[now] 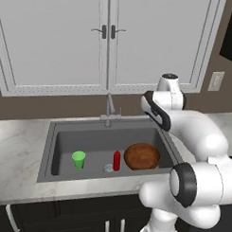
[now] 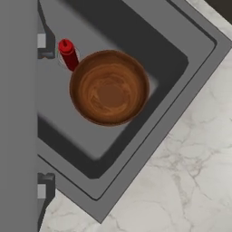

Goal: Pick the cup and bowl and place them in the sink. Then turn on the water.

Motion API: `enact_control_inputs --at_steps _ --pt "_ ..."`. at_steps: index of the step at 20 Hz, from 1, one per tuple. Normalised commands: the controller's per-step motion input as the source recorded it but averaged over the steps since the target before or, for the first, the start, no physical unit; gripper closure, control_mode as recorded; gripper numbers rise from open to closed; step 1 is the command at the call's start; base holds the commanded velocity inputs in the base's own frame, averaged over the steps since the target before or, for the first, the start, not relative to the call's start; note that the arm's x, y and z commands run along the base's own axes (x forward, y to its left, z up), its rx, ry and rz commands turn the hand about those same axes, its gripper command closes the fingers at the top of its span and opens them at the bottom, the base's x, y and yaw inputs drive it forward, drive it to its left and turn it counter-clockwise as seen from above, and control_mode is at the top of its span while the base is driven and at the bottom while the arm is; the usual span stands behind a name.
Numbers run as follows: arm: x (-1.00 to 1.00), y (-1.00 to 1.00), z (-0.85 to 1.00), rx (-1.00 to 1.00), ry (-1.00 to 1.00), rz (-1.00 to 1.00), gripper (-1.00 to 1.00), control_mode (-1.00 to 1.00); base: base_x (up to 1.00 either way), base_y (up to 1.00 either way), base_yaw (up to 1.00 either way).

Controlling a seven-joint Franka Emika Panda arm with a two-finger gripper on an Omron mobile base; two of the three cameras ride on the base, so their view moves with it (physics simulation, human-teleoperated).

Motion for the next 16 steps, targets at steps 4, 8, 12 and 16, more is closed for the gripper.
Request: enact_control_inputs --at_steps 4,8,12,16 --pt "0.0 0.12 0.13 -0.05 0.0 0.03 -1.0 -1.0 0.0 0.0 0.0" --pt "0.0 0.12 0.0 -0.09 -0.07 0.03 -1.0 -1.0 0.0 0.0 0.0" --pt "0.0 0.09 0.0 -0.1 -0.12 0.04 -1.0 -1.0 0.0 0.0 0.0" --pt "0.0 0.01 0.0 -0.08 -0.2 0.09 -1.0 -1.0 0.0 0.0 0.0"
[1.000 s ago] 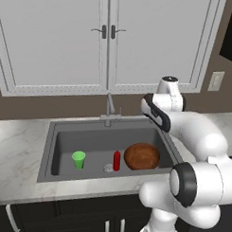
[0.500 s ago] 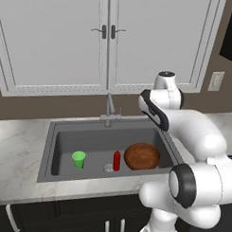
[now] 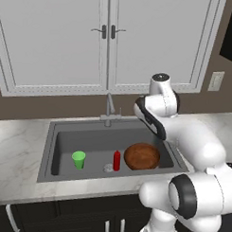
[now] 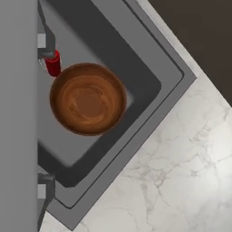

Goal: Pick the cup and bowl and place them in the sink. Then turn on the water.

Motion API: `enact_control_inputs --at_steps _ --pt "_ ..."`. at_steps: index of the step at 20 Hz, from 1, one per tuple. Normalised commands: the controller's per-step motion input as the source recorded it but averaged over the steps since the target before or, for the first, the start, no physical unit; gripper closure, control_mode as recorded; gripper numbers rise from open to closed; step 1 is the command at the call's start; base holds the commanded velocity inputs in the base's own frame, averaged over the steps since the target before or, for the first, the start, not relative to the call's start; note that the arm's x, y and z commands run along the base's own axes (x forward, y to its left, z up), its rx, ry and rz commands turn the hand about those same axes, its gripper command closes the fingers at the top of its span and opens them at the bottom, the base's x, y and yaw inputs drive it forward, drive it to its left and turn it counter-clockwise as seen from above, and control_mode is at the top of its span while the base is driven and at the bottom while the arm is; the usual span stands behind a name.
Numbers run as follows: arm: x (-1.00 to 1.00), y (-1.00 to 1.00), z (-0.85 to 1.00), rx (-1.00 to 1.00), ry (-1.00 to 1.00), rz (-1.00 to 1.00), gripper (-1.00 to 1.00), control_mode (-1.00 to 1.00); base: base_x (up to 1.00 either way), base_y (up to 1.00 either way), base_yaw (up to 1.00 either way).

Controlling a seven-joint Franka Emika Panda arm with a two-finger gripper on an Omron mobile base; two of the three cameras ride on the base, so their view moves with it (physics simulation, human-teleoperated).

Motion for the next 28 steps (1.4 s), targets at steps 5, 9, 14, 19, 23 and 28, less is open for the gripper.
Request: enact_control_inputs --at_steps 5,9,14,19,23,28 --pt "0.0 0.0 -0.02 -0.05 -0.26 0.17 -1.0 -1.0 0.0 0.0 0.0" --pt "0.0 0.0 -0.06 -0.06 -0.25 0.21 -1.0 -1.0 0.0 0.0 0.0" --pt "0.0 0.0 -0.07 -0.06 -0.25 0.21 -1.0 -1.0 0.0 0.0 0.0" --pt "0.0 0.0 -0.01 -0.07 -0.26 0.18 -1.0 -1.0 0.0 0.0 0.0" --pt "0.0 0.01 0.0 -0.08 -0.25 0.14 -1.0 -1.0 0.0 0.0 0.0" --pt "0.0 0.12 0.0 -0.08 -0.2 0.1 -1.0 -1.0 0.0 0.0 0.0"
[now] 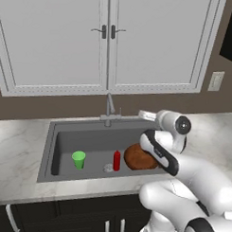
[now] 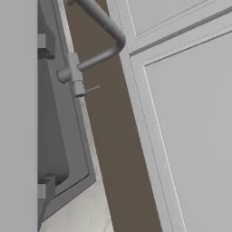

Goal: Pick the cup and bowl and place them in the sink. Then turn on the water.

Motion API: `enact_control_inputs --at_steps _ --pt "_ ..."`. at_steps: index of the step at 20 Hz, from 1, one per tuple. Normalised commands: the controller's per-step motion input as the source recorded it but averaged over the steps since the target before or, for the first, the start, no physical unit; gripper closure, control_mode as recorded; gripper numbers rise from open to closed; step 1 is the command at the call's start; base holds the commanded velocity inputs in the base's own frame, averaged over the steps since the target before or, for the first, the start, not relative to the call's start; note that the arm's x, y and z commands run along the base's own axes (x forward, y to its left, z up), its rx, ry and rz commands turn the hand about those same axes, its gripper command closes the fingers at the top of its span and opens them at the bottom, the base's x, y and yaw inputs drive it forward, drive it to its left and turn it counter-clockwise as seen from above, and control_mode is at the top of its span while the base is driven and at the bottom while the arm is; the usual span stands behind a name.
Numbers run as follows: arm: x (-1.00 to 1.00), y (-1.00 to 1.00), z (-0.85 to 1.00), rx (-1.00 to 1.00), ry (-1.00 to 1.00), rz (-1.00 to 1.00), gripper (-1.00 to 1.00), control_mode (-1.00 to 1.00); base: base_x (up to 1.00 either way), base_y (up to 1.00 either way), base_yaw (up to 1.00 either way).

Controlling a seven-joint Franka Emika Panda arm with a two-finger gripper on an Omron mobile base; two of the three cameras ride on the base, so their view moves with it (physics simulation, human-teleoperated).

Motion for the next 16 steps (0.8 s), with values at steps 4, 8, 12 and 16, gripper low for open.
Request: enact_control_inputs --at_steps 4,8,12,16 --pt "0.0 0.21 -0.01 -0.09 -0.19 0.06 -1.0 -1.0 0.0 0.0 0.0" --pt "0.0 0.26 0.0 -0.08 -0.13 0.01 -1.0 -1.0 0.0 0.0 0.0" --pt "0.02 0.29 0.0 -0.06 -0.03 0.0 -1.0 -1.0 0.0 0.0 0.0" --pt "0.18 0.34 -0.03 -0.05 0.0 0.0 -1.0 -1.0 0.0 0.0 0.0"
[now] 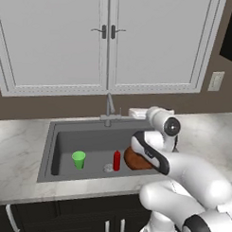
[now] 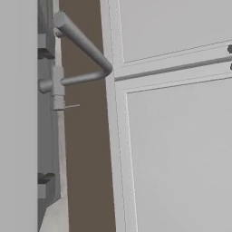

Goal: Pick the cup and bowl and place them in the sink. Then turn on the water.

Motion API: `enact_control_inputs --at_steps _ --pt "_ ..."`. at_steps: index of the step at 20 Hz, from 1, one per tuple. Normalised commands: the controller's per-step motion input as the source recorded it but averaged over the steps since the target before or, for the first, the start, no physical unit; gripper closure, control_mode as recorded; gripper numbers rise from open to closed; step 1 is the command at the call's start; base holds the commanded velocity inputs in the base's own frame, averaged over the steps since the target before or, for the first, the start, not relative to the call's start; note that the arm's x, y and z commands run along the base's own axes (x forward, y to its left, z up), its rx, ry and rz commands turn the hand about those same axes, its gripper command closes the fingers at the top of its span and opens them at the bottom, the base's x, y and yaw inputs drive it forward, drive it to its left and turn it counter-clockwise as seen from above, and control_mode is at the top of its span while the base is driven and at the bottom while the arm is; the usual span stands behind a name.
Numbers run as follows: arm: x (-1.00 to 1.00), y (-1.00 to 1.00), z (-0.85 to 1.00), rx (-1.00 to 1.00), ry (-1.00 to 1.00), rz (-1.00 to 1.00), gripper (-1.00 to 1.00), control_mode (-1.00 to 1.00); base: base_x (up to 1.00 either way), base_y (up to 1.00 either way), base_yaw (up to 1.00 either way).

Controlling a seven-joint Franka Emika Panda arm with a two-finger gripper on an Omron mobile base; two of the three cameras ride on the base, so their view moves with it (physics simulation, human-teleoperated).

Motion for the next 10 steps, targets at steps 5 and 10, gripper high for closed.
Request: enact_control_inputs --at_steps 5,10 --pt "0.28 0.32 -0.12 -0.04 0.0 0.0 -1.0 -1.0 0.0 0.0 0.0" --pt "0.26 0.07 -0.25 -0.01 -0.01 0.0 -1.0 -1.0 0.0 0.0 0.0"
